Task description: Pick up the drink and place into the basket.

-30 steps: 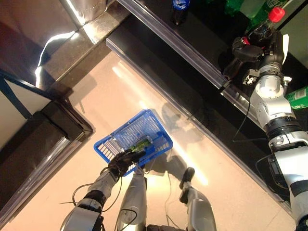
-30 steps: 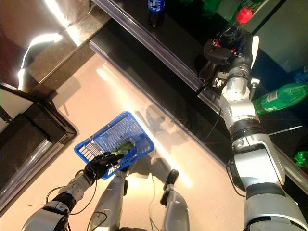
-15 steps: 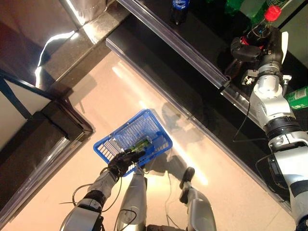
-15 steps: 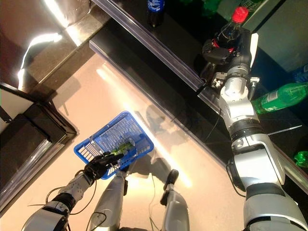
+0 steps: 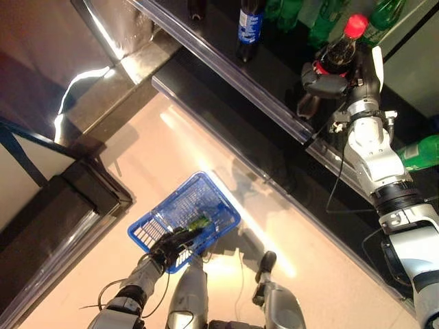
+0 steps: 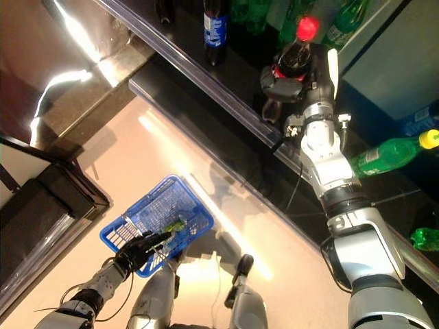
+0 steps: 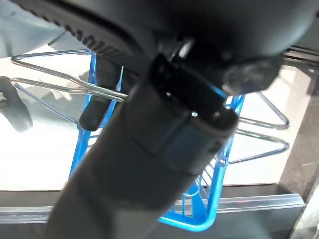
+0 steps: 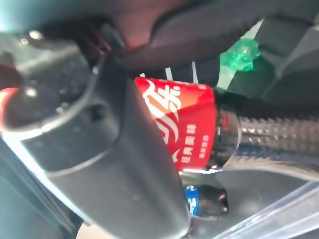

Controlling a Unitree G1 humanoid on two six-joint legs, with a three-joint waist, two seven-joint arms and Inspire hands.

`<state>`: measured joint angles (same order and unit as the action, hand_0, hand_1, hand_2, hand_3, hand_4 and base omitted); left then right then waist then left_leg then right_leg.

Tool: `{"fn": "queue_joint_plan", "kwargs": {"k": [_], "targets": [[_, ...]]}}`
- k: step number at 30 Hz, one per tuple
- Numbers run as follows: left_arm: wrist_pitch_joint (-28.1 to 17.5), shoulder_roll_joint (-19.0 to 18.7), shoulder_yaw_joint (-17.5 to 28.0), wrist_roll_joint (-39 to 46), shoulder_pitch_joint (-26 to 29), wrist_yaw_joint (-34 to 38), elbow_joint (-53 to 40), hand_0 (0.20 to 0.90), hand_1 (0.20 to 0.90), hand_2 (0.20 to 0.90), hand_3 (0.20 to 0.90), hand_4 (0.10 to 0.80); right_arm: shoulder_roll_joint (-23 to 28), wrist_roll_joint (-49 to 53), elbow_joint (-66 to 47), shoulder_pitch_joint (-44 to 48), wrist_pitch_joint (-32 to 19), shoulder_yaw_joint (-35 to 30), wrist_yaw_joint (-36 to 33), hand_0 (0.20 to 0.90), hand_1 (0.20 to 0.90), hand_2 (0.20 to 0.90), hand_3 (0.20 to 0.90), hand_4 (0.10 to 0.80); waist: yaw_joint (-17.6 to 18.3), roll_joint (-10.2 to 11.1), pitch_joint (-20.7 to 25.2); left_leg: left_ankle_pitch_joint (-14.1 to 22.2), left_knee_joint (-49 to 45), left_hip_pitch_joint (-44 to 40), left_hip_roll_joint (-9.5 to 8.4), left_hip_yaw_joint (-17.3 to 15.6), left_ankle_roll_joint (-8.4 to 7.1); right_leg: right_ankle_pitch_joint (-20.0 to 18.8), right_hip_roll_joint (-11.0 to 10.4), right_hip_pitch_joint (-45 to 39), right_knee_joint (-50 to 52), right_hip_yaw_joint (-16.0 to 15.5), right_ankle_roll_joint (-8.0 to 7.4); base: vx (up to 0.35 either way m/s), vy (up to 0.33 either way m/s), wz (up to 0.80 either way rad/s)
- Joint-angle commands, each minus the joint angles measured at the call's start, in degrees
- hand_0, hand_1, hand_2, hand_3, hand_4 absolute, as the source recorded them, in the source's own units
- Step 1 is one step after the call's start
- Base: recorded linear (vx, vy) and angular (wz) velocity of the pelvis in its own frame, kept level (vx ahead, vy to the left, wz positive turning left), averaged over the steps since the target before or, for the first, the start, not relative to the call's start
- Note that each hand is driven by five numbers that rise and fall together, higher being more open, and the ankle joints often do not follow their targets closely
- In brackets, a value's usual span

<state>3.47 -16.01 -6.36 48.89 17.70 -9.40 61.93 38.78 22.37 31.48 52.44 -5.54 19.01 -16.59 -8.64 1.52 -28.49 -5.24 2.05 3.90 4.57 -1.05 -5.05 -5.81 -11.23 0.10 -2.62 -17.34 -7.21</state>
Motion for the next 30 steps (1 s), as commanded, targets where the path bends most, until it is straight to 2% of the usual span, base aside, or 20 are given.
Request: {"fn": "queue_joint_plan", "kwargs": {"k": [1,12,20,27,30], "targets": [[-1.7,-1.8,-4.5,-3.9,-7.4,-1.4,2.1,0.300,0.300,0.300,0.200,0.100,4.5,-2.6,-6.2,-0.1,-7.3,-3.7,-0.2,0.300,0.300,0.300,0.200,0.100,0.9,0.9,15.5,2.7,3.0,-2.0,-2.25,-3.3,1.72,1.7,0.5,0.8,1.9,0.3,-2.20,0.068,0.010,0.03],[-2.0,-0.4,-2.2,-1.9,-8.9,-2.0,0.2,0.300,0.300,0.300,0.200,0.100,2.1,-4.3,-13.0,-8.1,-6.7,-4.9,2.0,0.300,0.300,0.300,0.200,0.100,1.2,1.3,20.3,3.7,3.0,-5.4,-1.92,-3.4,1.43,2.4,0.9,-3.6,0.1,-0.6,-1.57,0.060,0.005,0.00],[-1.7,0.1,-0.9,-0.4,-9.7,-2.1,-4.0,0.300,0.300,0.300,0.200,0.100,-0.1,-5.0,-20.2,-13.4,-5.7,-6.4,4.1,0.300,0.300,0.300,0.200,0.100,0.2,1.4,21.7,3.6,3.0,-6.7,-2.15,-1.2,1.55,4.5,1.5,-6.2,1.4,-1.9,-0.60,0.012,-0.019,0.02],[-2.8,0.2,-0.7,3.5,-10.8,-4.1,-10.6,0.300,0.300,0.300,0.200,0.100,-1.7,-3.2,-25.2,-17.0,-7.9,-6.1,8.6,0.300,0.300,0.300,0.200,0.100,-0.7,1.7,21.9,3.7,3.0,-7.6,-2.55,-0.1,1.81,4.7,2.2,-8.3,0.2,-2.4,-0.24,-0.002,-0.019,0.03],[-3.0,-0.3,-1.4,5.9,-11.6,-5.4,-16.0,0.300,0.300,0.300,0.200,0.100,-2.7,-1.7,-27.0,-18.0,-8.9,-5.6,9.6,0.300,0.300,0.300,0.200,0.100,-1.8,2.3,22.1,3.5,3.0,-7.4,-2.66,0.3,1.57,4.3,2.5,-9.3,-1.1,-3.3,-0.34,-0.028,-0.051,0.04]]}}
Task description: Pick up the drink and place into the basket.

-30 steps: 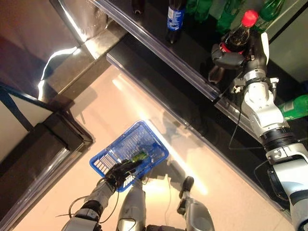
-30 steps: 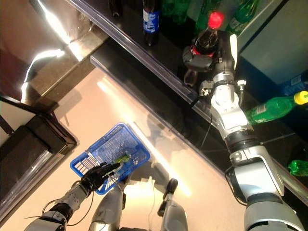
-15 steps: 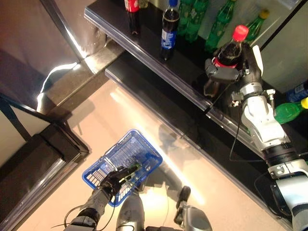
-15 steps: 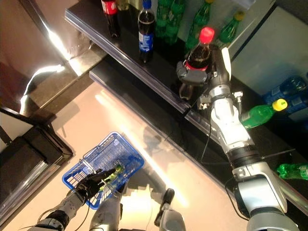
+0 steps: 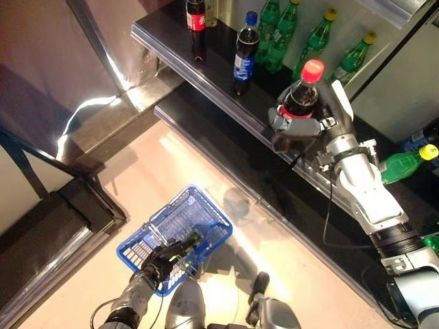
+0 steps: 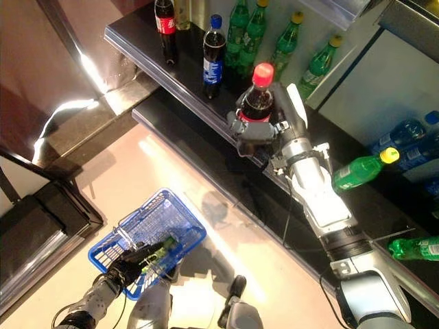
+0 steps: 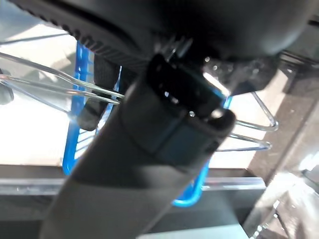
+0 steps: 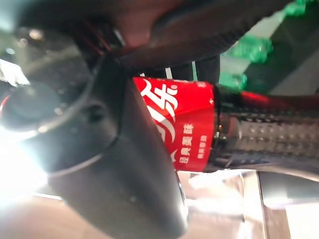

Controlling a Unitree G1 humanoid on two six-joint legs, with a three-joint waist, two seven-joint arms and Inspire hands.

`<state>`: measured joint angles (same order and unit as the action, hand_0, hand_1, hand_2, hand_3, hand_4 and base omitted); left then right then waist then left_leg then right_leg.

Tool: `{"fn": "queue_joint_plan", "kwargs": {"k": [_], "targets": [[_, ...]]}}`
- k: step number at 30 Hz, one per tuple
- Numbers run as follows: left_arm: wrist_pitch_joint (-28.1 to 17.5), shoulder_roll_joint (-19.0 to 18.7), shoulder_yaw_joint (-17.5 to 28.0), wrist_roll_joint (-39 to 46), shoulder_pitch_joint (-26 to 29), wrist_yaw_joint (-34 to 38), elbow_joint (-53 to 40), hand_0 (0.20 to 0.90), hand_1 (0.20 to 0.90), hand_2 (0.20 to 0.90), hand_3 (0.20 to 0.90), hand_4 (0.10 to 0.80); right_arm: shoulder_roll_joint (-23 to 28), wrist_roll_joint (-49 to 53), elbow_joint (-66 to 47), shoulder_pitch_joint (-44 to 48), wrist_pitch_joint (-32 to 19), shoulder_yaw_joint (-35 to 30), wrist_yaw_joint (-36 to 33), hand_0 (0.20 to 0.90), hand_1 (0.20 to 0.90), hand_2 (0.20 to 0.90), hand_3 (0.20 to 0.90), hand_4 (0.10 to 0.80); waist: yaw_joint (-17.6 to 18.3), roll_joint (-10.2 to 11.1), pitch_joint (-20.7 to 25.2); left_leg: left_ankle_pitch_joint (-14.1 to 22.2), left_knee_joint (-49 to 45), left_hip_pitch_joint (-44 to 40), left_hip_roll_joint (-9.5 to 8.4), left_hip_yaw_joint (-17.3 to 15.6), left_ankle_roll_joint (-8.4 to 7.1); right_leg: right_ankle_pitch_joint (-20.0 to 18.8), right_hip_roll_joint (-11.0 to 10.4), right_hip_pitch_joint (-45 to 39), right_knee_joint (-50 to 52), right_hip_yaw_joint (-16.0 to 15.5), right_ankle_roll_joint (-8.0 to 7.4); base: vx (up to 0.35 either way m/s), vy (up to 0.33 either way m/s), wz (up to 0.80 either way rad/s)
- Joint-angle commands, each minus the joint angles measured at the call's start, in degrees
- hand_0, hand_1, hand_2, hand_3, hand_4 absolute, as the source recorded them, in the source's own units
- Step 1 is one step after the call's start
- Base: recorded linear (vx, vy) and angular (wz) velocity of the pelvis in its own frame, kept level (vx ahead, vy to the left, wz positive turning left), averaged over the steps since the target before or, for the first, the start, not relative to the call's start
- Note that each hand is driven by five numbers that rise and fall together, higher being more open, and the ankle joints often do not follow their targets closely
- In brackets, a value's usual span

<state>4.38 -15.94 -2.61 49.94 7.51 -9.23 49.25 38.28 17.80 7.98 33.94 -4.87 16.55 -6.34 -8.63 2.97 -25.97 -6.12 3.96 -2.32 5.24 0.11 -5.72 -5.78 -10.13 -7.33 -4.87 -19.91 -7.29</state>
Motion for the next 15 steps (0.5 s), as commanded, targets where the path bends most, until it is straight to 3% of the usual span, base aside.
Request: {"fn": "queue_joint_plan", "kwargs": {"k": [1,15], "targets": [[-4.0,-0.5,-5.2,5.6,-1.5,-6.2,-4.3,0.300,0.300,0.300,0.200,0.100,-2.4,3.1,-3.7,0.4,-9.7,-2.9,-0.3,0.300,0.300,0.300,0.200,0.100,-2.0,0.9,19.6,4.3,1.0,-1.2,-3.34,-0.8,2.21,4.2,1.5,-2.0,1.0,-0.9,-0.27,-0.012,-0.025,0.04],[-4.7,-2.6,-10.1,12.2,-2.2,-11.1,-27.3,0.300,0.300,0.300,0.200,0.100,-6.8,5.2,-5.3,-2.1,-12.0,2.4,0.2,0.300,0.300,0.300,0.200,0.100,-5.9,1.9,19.5,3.1,1.0,0.3,-3.83,1.8,2.36,4.7,1.7,-3.9,0.7,-4.0,-0.45,0.000,-0.025,0.08]]}}
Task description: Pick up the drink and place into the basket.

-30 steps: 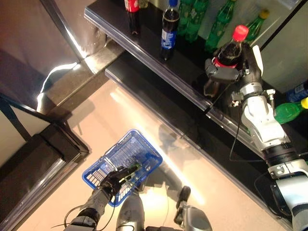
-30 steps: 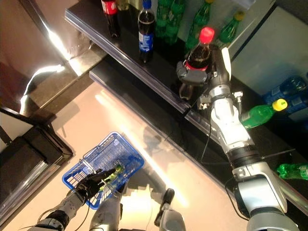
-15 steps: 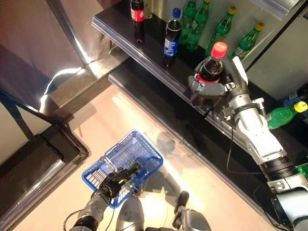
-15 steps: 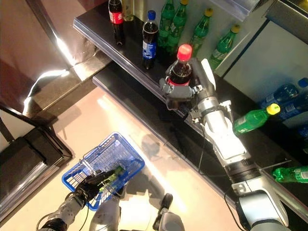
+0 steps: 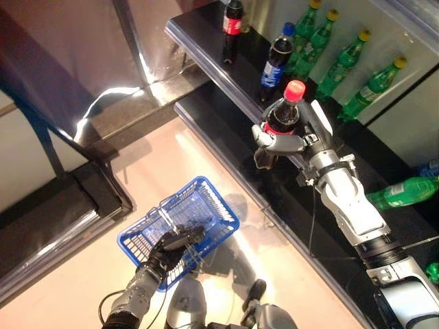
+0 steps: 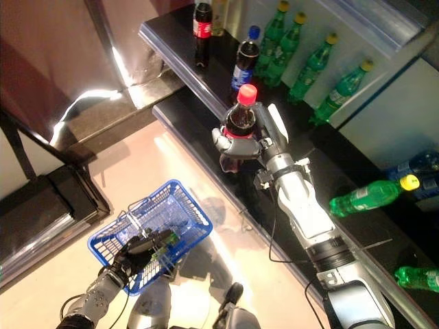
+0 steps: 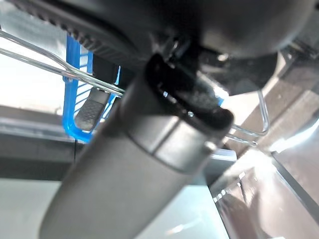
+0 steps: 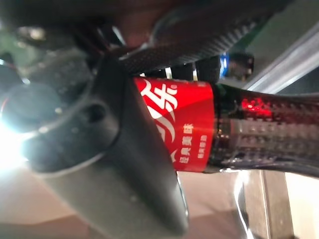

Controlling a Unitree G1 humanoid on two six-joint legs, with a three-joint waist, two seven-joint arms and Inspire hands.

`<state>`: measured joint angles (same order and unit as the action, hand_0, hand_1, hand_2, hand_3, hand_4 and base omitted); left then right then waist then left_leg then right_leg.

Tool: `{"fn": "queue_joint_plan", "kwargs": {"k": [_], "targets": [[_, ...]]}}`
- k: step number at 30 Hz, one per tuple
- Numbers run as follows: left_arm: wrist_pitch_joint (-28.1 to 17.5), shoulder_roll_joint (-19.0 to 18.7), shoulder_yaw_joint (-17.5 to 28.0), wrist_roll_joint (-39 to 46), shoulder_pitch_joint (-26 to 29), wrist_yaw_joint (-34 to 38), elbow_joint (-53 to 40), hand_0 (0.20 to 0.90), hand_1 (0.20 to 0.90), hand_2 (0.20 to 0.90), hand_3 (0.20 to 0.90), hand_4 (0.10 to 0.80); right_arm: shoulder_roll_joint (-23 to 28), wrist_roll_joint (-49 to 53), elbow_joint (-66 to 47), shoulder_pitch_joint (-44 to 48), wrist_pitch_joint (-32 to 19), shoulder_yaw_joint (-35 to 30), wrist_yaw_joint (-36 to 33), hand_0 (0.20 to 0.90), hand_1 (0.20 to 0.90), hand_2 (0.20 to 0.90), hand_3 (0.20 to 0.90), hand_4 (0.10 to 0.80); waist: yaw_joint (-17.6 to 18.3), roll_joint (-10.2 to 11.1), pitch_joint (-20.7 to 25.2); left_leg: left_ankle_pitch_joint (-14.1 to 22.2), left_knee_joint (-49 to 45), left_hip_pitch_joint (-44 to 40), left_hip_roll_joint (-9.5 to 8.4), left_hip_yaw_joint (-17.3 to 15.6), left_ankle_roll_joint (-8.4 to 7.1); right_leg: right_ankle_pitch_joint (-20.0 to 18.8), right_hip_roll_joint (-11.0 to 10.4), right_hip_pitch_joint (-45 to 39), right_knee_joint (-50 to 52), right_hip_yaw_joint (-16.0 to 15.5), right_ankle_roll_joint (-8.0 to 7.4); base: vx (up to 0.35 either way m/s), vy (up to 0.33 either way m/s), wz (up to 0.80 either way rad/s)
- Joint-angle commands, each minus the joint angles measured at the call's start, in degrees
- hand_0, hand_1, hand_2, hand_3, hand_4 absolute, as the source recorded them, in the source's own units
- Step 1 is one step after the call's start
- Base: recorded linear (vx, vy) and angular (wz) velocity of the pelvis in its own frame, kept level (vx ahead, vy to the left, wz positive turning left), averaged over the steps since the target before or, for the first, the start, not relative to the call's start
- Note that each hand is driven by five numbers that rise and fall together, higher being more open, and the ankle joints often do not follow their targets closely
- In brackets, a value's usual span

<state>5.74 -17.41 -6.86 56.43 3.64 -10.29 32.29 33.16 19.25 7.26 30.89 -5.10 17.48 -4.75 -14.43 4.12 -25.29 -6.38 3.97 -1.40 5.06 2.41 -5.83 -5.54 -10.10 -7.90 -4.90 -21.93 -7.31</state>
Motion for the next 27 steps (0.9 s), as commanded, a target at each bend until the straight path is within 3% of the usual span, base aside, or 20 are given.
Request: {"fn": "queue_joint_plan", "kwargs": {"k": [1,11,27], "targets": [[-5.9,-1.3,-6.0,6.0,1.8,-10.3,-11.5,0.300,0.300,0.300,0.200,0.100,-1.8,3.9,-4.5,0.9,-11.8,1.8,-1.3,0.300,0.300,0.300,0.200,0.100,-0.2,0.8,18.9,3.2,1.0,-0.6,-3.64,-0.4,2.44,4.5,1.7,-3.4,0.7,-2.1,-0.44,0.000,0.000,0.00],[-3.4,-3.4,-8.8,9.5,3.6,-10.4,-26.4,0.300,0.300,0.300,0.200,0.100,-4.2,5.2,-4.7,-0.2,-12.2,5.9,-0.5,0.300,0.300,0.300,0.200,0.100,-1.7,0.7,19.2,2.7,1.0,0.0,-3.68,1.0,2.38,5.0,1.5,-4.1,1.1,-3.4,-0.72,0.017,-0.018,0.08],[1.4,-4.8,-10.7,15.4,5.4,-10.4,-41.3,0.300,0.300,0.300,0.200,0.100,-6.3,4.2,-6.1,-0.4,-11.6,11.0,-0.2,0.300,0.300,0.300,0.200,0.100,-3.8,0.8,19.8,2.3,1.0,0.5,-3.90,3.3,2.18,5.8,1.2,-5.0,1.6,-5.1,-0.90,0.016,-0.011,0.04]]}}
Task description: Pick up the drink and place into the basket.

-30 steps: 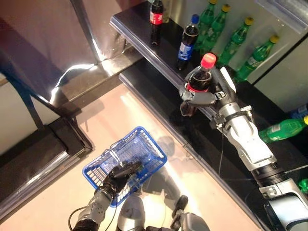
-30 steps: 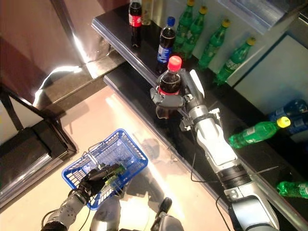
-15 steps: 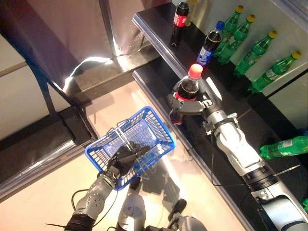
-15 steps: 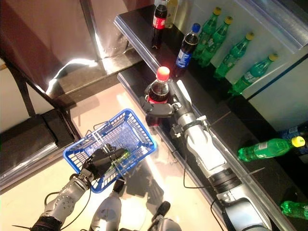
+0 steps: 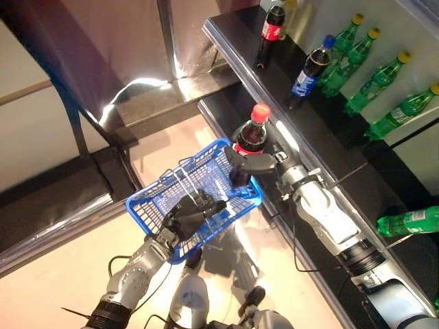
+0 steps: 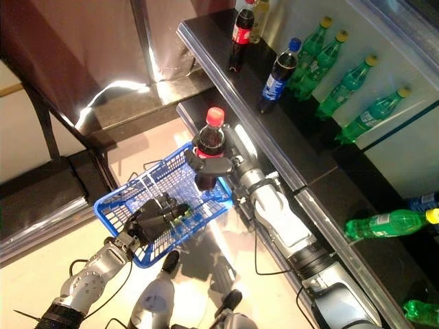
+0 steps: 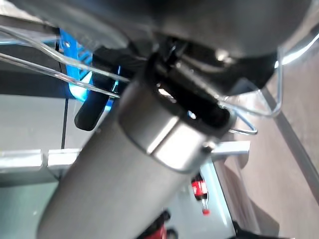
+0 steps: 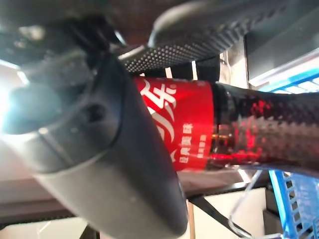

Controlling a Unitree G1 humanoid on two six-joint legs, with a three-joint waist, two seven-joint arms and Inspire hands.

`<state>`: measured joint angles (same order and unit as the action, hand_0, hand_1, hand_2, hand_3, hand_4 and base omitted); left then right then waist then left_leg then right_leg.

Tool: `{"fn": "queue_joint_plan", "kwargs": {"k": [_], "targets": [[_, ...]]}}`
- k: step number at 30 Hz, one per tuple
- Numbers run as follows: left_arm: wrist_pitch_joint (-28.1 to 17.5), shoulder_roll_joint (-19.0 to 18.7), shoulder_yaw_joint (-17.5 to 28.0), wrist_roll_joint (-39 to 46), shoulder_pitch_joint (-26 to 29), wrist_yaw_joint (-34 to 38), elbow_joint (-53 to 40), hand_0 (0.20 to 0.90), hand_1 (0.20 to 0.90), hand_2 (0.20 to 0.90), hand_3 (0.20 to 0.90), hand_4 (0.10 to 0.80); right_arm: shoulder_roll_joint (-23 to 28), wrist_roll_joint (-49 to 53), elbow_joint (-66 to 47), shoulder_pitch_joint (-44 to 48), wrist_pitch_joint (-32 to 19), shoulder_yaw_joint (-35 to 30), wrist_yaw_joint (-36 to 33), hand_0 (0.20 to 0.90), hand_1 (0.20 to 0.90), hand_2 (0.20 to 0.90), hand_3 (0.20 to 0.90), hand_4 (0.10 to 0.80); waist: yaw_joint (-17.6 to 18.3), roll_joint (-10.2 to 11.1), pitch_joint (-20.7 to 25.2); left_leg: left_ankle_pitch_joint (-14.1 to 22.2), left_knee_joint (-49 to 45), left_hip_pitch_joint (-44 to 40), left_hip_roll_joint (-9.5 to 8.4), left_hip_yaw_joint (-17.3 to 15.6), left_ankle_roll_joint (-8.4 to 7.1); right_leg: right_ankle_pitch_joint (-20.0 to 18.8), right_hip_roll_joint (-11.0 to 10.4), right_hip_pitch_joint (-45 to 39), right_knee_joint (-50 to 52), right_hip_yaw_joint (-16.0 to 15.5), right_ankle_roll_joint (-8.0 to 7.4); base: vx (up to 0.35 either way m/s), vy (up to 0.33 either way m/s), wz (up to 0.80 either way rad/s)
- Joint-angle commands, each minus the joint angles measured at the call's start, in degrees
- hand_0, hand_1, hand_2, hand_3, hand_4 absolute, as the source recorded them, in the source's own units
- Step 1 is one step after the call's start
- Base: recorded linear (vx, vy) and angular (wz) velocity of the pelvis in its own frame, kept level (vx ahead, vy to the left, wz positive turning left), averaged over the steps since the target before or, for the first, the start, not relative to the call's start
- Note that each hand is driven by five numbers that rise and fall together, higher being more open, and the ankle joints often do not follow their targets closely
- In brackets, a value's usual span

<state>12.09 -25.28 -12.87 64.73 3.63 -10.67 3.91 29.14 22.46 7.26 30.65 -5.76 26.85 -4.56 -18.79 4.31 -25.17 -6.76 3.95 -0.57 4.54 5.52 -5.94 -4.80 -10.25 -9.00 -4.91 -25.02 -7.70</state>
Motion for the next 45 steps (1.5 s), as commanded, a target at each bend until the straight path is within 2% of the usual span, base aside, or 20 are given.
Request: {"fn": "queue_joint_plan", "kwargs": {"k": [1,16,34,45], "targets": [[-4.6,3.1,-5.0,7.7,5.4,-10.5,-13.8,0.300,0.300,0.300,0.200,0.100,-2.3,1.0,-6.1,-0.2,-11.0,2.0,-0.5,0.300,0.300,0.300,0.200,0.100,0.4,0.6,19.7,2.6,1.0,-0.3,-3.40,0.4,2.30,5.1,1.3,-3.9,1.7,-2.1,-0.49,0.028,-0.005,0.04],[-1.0,1.6,-6.9,11.4,7.2,-15.1,-21.7,0.300,0.300,0.300,0.200,0.100,-1.4,-7.2,-3.9,0.5,-10.2,6.7,-3.6,0.300,0.300,0.300,0.200,0.100,-0.8,0.5,19.9,2.2,1.0,0.3,-3.85,2.3,2.11,5.5,1.1,-4.0,1.9,-3.1,-0.62,0.008,-0.007,0.05],[0.1,-0.2,-8.1,11.7,9.4,-22.1,-28.2,0.300,0.300,0.300,0.200,0.100,-0.4,-18.8,7.2,1.3,-6.1,12.0,-7.8,0.300,0.300,0.300,0.200,0.100,-2.8,1.0,20.0,2.1,1.0,0.9,-4.22,4.6,1.60,5.6,1.1,-4.5,1.7,-4.1,-0.69,0.002,-0.002,0.04],[1.7,-0.6,-8.1,11.5,10.0,-25.6,-30.5,0.300,0.300,0.300,0.200,0.100,0.0,-25.5,11.7,2.9,-1.6,13.5,-7.0,0.300,0.300,0.300,0.200,0.100,-3.6,1.1,20.1,2.1,1.0,0.9,-4.18,5.1,1.28,5.6,1.2,-4.8,1.5,-4.2,-0.63,-0.002,-0.002,0.01]]}}
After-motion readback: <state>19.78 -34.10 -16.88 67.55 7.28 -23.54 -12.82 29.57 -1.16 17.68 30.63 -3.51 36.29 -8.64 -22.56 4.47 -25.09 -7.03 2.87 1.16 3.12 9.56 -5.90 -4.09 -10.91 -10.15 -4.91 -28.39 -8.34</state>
